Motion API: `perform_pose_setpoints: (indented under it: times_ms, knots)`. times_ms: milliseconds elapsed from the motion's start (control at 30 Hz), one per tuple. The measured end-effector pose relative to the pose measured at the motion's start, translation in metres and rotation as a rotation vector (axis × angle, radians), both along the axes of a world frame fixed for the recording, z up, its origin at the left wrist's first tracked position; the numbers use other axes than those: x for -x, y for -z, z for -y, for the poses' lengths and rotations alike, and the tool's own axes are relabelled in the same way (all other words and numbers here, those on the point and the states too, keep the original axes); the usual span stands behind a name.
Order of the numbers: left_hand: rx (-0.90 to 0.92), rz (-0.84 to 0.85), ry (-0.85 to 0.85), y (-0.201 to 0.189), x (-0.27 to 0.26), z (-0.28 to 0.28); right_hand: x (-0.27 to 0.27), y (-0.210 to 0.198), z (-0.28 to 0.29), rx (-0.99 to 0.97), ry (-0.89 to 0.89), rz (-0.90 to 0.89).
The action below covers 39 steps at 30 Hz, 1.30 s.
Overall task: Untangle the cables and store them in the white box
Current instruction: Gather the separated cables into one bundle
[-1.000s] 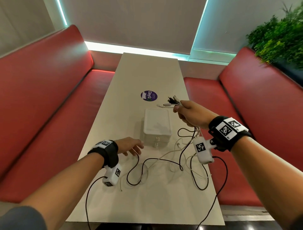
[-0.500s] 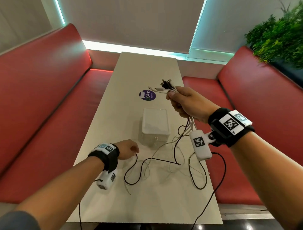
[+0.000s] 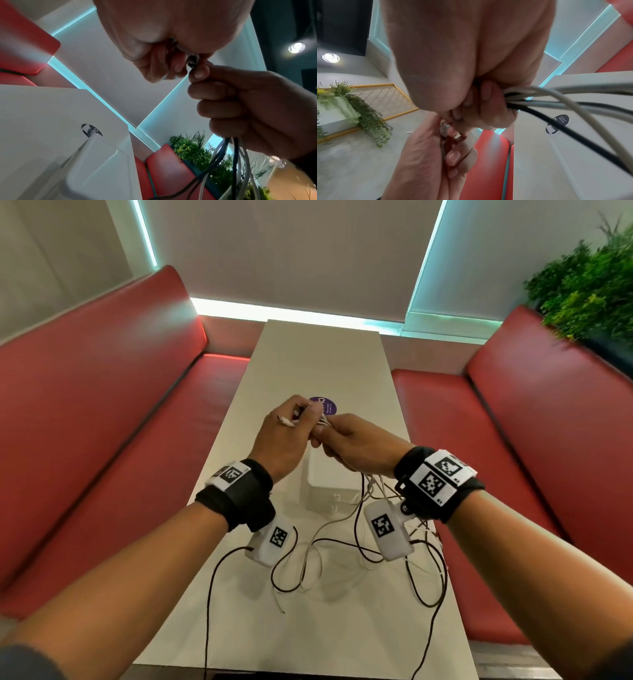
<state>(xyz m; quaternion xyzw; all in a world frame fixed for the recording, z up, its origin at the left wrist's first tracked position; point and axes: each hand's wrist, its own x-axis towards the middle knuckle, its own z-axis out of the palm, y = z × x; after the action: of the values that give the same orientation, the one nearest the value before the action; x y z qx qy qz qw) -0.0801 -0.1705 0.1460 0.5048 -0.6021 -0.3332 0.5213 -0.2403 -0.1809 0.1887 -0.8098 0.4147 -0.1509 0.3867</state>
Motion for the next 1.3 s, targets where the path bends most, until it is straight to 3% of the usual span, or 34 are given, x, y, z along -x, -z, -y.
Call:
perform_pose_setpoints:
  times_ms: [267,367,567,633,733,933,1033,1200,1300]
  knots:
    - [-0.106,-0.193,0.173,-0.046,-0.003,0.007,0.008,-0.018,0.006,0.043,-0.029,-0.073]
    - [-0.050,-0.069,0.009,-0.059,0.007,0.015,0.006,-0.034,0.009,0.085,-0.028,-0.050]
    - [0.201,0.316,-0.047,-0.046,0.015,0.014,0.006,-0.038,0.001,0.045,-0.031,-0.074]
    - [0.217,0.325,-0.042,-0.042,0.014,0.013,0.007,-0.034,-0.001,0.067,-0.035,-0.093]
    - [0.144,0.198,-0.008,-0.037,0.008,0.016,0.006,-0.026,0.001,0.088,-0.052,-0.107]
    - [0.098,0.235,-0.180,-0.033,-0.008,0.027,0.005,-0.017,0.001,-0.003,-0.040,0.015]
    - [0.022,0.095,-0.195,-0.034,-0.022,0.033,0.007,-0.009,-0.001,0.061,-0.022,-0.070]
    - [-0.227,-0.656,0.099,-0.028,-0.032,0.026,0.009,0.003,0.002,0.178,0.031,0.001]
    - [-0.362,-0.798,0.083,-0.013,-0.045,0.026,0.013,0.008,0.007,0.199,0.063,0.041]
